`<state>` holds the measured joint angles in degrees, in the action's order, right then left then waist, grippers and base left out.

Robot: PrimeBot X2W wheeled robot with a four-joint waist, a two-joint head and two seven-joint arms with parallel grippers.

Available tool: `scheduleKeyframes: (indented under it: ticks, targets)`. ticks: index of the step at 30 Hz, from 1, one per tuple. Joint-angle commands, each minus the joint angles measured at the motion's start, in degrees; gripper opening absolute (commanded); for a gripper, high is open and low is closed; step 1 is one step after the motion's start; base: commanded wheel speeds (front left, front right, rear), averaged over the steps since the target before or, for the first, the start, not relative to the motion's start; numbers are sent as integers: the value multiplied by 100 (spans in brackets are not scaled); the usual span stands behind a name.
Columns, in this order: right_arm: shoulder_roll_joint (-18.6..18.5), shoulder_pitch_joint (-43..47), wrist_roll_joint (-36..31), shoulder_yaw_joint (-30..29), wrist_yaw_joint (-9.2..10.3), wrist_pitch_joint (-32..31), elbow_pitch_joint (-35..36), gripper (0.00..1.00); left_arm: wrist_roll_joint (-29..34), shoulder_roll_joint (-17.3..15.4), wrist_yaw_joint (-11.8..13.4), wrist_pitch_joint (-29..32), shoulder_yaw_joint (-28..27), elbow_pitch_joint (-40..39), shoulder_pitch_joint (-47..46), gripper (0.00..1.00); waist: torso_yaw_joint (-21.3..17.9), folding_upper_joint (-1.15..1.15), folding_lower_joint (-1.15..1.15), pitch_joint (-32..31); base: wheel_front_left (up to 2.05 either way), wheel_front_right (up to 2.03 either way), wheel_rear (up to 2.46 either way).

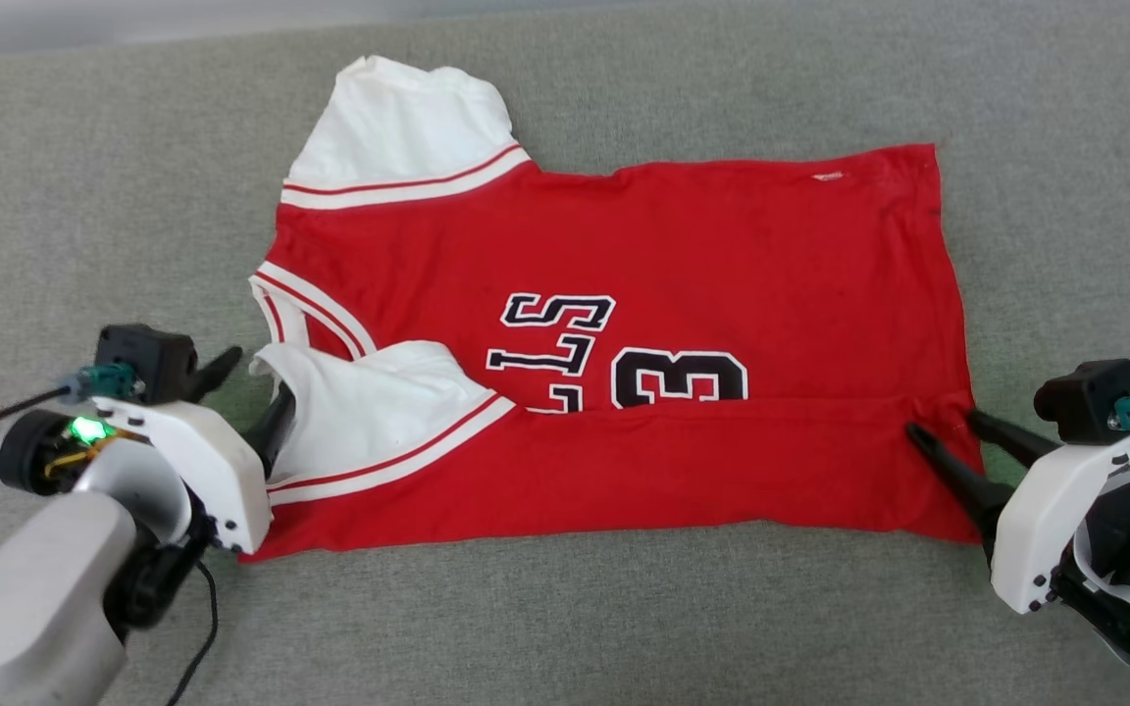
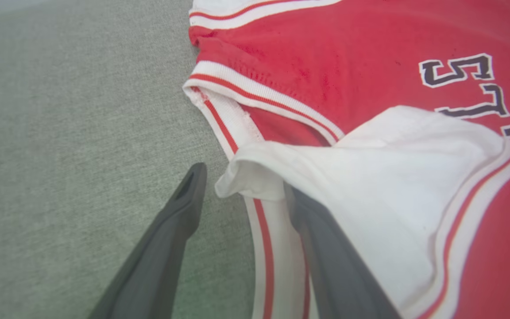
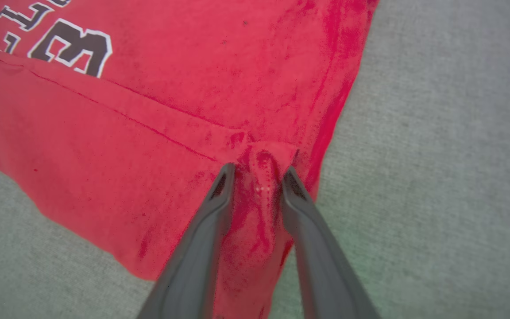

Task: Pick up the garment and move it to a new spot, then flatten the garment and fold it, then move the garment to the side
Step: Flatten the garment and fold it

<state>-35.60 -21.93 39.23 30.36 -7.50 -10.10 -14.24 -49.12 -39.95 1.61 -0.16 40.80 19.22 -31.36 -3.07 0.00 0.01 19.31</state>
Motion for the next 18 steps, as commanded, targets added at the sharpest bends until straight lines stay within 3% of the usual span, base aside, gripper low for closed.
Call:
scheduleKeyframes:
  ticks: [1, 8, 12, 18]
  targets:
    - [8, 39, 0, -15, 2, 47, 54, 100, -1, -66, 40, 31, -42, -38, -138, 100, 36, 0, -1, -123, 0, 0, 0]
    - [-45, 205, -61, -139, 2, 74, 275, 100, -307, -650, -2, 1145, -117, -724, -488, 100, 94, 0, -1, -383, 0, 0, 0]
    - [-38, 209, -112, -179, 2, 13, 375, 100, -602, -989, -63, 2163, -68, -1180, -745, 100, 102, 0, -1, -431, 0, 0, 0]
    - [-1, 130, -152, -141, 2, -105, 490, 100, -1091, -1250, -127, 3765, 217, -1602, -1011, 100, 84, 0, -1, -425, 0, 0, 0]
